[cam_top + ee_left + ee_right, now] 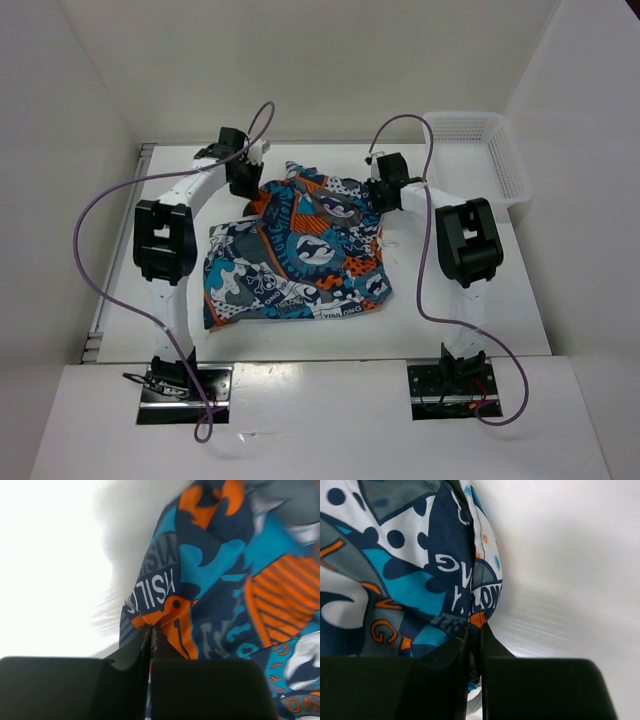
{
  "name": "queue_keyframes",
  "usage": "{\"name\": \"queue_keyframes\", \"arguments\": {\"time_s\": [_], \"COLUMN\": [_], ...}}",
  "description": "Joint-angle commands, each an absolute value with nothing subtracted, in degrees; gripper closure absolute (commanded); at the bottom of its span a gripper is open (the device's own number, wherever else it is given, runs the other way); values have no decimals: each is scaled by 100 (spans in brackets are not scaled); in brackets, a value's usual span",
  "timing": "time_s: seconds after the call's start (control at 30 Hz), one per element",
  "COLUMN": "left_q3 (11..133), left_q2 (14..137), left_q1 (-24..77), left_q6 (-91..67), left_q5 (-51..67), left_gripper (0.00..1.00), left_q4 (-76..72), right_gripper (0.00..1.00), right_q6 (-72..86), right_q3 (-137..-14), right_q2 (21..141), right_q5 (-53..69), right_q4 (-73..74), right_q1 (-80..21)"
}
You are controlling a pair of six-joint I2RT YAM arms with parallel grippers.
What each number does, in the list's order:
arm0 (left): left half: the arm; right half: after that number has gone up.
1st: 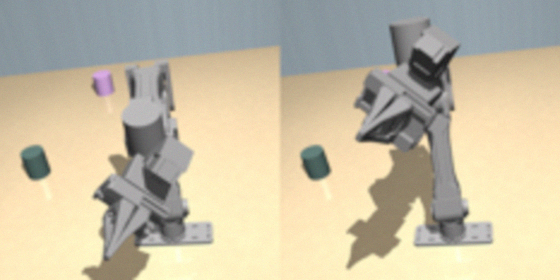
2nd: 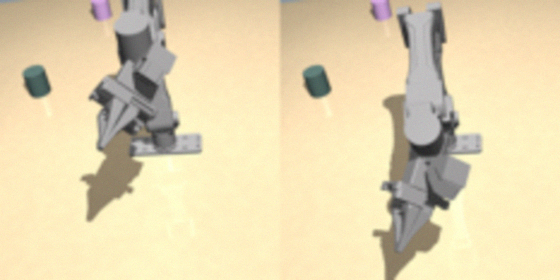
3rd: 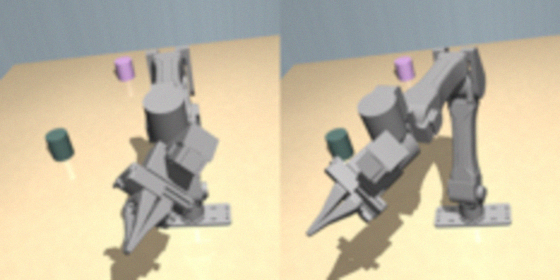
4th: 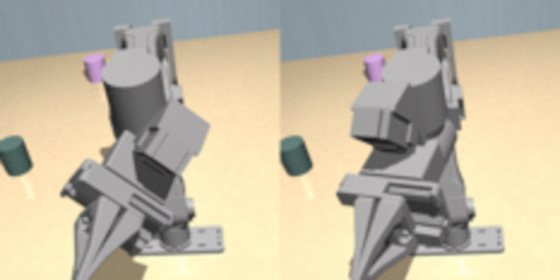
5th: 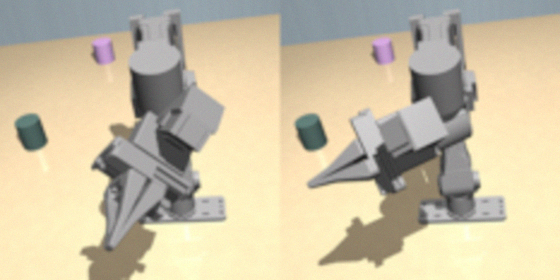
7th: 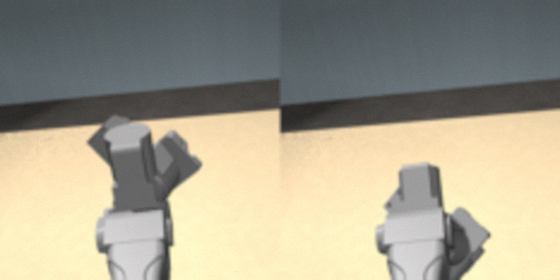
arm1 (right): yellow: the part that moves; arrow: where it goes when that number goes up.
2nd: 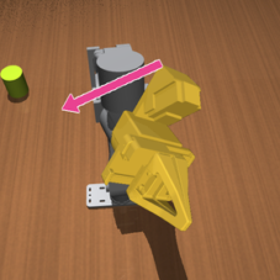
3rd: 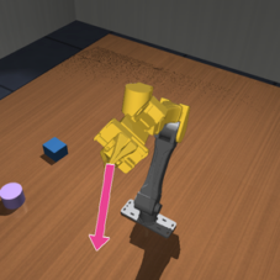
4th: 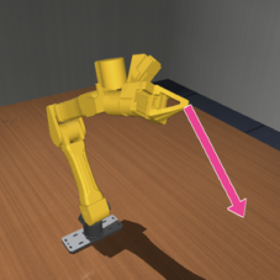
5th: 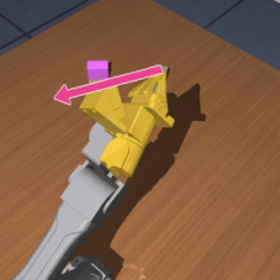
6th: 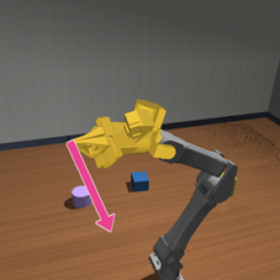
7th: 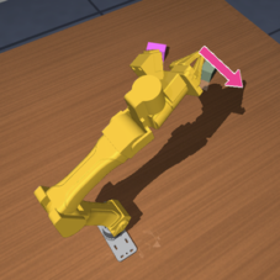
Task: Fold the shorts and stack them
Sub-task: Fold the shorts
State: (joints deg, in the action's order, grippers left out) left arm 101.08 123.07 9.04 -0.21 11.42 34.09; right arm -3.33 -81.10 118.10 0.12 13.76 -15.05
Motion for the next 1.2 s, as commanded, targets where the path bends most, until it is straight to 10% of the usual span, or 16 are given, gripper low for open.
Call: {"name": "queue_keyframes", "arguments": {"time_s": [0.0, 0.27, 0.47, 0.8, 1.17], "left_q3": [10678, 8380, 7137, 9544, 12266], "left_q2": [11576, 10275, 9854, 10168, 13464], "left_q1": [888, 2221, 2522, 116, -264], "left_q6": [0, 0, 0, 0, 0], "left_q5": [959, -528, 1209, 3497, 2198], "left_gripper": [100, 93, 36, 32, 21], "left_q4": [3384, 3506, 4649, 4107, 3385], "right_gripper": [100, 100, 100, 100, 100], "right_q6": [-737, -2416, -2646, -2830, -3032], "right_q3": [-8578, -8052, -7086, -6768, -6768], "right_q2": [11401, 10363, 9853, 9747, 10020], "right_q5": [-87, -158, -70, -413, -229], "right_q4": [1151, 1432, 1652, 1494, 1669], "right_q1": [-1661, -2636, -3041, -2988, -2988]}}
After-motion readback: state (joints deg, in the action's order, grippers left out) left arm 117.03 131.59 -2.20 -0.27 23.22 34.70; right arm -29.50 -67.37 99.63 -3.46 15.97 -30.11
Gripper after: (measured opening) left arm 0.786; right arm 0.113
